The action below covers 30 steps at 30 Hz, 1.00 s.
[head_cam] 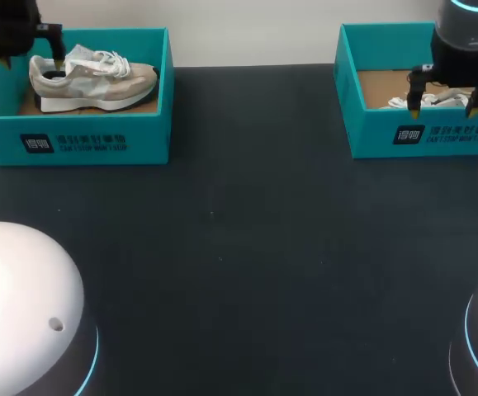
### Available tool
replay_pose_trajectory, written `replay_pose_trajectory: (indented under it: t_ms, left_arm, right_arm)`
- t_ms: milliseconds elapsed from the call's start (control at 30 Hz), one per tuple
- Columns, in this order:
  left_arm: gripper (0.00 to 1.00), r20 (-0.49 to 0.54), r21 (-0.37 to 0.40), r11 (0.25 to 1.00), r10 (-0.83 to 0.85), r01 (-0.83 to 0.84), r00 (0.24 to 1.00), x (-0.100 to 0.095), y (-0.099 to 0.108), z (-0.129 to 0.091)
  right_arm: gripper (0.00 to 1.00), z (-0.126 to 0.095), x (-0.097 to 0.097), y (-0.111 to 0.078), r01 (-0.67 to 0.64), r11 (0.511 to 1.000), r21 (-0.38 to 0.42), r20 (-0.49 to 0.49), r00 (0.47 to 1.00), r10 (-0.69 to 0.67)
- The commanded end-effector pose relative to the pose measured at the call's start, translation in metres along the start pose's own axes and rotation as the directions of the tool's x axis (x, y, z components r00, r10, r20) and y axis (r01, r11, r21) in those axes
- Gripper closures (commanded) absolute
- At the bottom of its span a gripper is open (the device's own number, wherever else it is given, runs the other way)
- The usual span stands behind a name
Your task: Take the shoe out of the shoebox, open the shoe tongue, remove and reinsert the insole, then place the shoe into the shoebox
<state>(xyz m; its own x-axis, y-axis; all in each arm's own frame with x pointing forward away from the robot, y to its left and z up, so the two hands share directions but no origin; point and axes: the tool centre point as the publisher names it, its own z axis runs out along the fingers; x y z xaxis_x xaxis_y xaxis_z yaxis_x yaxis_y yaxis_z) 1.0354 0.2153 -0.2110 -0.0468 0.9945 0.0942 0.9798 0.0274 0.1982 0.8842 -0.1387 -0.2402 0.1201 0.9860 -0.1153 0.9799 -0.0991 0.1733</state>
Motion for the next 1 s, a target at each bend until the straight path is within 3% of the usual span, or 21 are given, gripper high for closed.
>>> replay_pose_trajectory:
  t_ms: [33,667,767,833,867,933,967,1000]
  left_arm:
    - [0.0,-0.009,-0.035,0.999,0.03,-0.03,1.0,0.013,0.006,0.015]
    - [0.0,0.001,-0.035,0.999,0.041,-0.041,0.999,0.018,0.013,0.02]
    - [0.0,0.006,-0.006,1.0,0.009,-0.009,1.0,0.023,0.034,0.033]
    - [0.0,-0.034,-0.025,1.0,-0.006,0.005,0.999,0.029,0.048,0.041]
    - [0.0,-0.009,0.019,1.0,-0.004,0.004,1.0,0.032,0.055,0.044]
    - [0.0,-0.033,0.003,1.0,-0.024,0.024,0.999,0.038,0.066,0.05]
    - [0.0,0.002,0.037,0.999,-0.025,0.025,1.0,0.041,0.072,0.052]
    - [0.0,-0.017,0.017,0.999,-0.029,0.029,0.999,0.042,0.077,0.054]
  right_arm:
    - [0.0,0.0,0.0,0.0,-0.001,1.0,-0.001,-0.001,1.0,0.001]
    - [0.0,0.0,0.0,0.0,-0.001,1.0,-0.001,-0.001,1.0,0.001]
    - [0.0,0.0,0.0,0.0,-0.001,1.0,-0.001,-0.001,1.0,0.001]
    - [0.0,0.0,0.0,0.0,-0.001,1.0,-0.001,-0.001,1.0,0.001]
    - [0.0,0.0,0.0,0.0,-0.001,1.0,-0.001,-0.001,1.0,0.001]
    - [0.0,0.0,0.0,0.0,-0.001,1.0,-0.001,-0.001,1.0,0.001]
    - [0.0,0.0,0.0,0.0,-0.001,1.0,-0.001,-0.001,1.0,0.001]
    - [0.0,0.0,0.0,0.0,-0.001,1.0,-0.001,-0.001,1.0,0.001]
